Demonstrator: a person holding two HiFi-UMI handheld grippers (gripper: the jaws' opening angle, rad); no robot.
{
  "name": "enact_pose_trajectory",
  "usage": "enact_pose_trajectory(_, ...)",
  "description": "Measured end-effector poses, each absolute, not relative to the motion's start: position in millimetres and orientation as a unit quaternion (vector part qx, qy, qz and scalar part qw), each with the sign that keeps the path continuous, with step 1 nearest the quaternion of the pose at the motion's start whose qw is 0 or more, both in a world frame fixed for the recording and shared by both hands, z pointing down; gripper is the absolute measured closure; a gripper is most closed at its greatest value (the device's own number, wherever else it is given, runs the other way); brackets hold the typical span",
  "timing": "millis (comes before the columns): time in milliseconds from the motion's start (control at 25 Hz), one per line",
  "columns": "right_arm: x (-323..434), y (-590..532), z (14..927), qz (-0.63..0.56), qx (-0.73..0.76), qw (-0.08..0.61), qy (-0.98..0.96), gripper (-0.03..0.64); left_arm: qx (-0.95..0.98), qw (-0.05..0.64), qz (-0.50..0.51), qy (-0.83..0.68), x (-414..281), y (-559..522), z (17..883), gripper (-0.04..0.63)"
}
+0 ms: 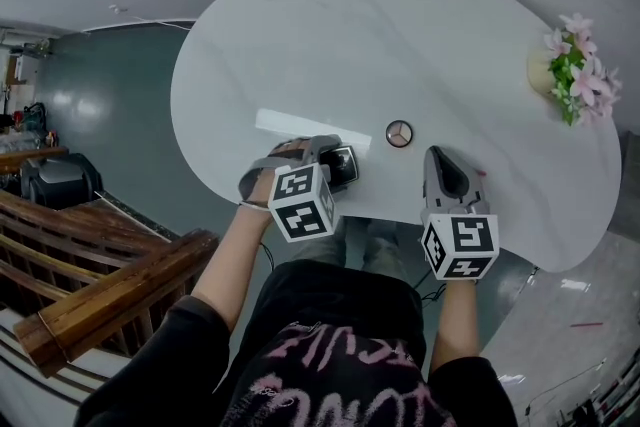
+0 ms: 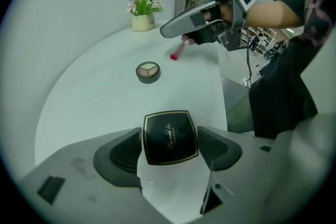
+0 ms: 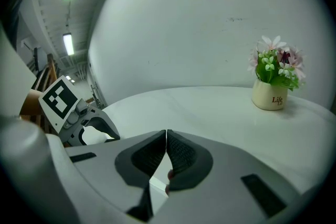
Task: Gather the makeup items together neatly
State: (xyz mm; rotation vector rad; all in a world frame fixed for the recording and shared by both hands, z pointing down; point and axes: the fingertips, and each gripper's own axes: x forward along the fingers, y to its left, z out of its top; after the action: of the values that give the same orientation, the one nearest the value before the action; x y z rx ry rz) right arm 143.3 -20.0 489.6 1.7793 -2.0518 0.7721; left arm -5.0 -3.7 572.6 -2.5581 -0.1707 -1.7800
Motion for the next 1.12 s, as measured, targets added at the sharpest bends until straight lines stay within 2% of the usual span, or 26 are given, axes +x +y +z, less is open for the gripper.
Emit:
enact_pose_trajectory(400,140.6,-23.3,492.6,0.272,0.622,0.159,-0.717,0.554,-0.817,-0.011,-0.572,-0.069,-2.1,-5.9,571.0,0.282)
enact_pose_trajectory(1120,133.5,-31.5,490.0,0.267,0.616,0.160,-0.723,0.554,-0.782,0.092,-0.604,-0.124,-33.0,-50.4,558.7,0.285)
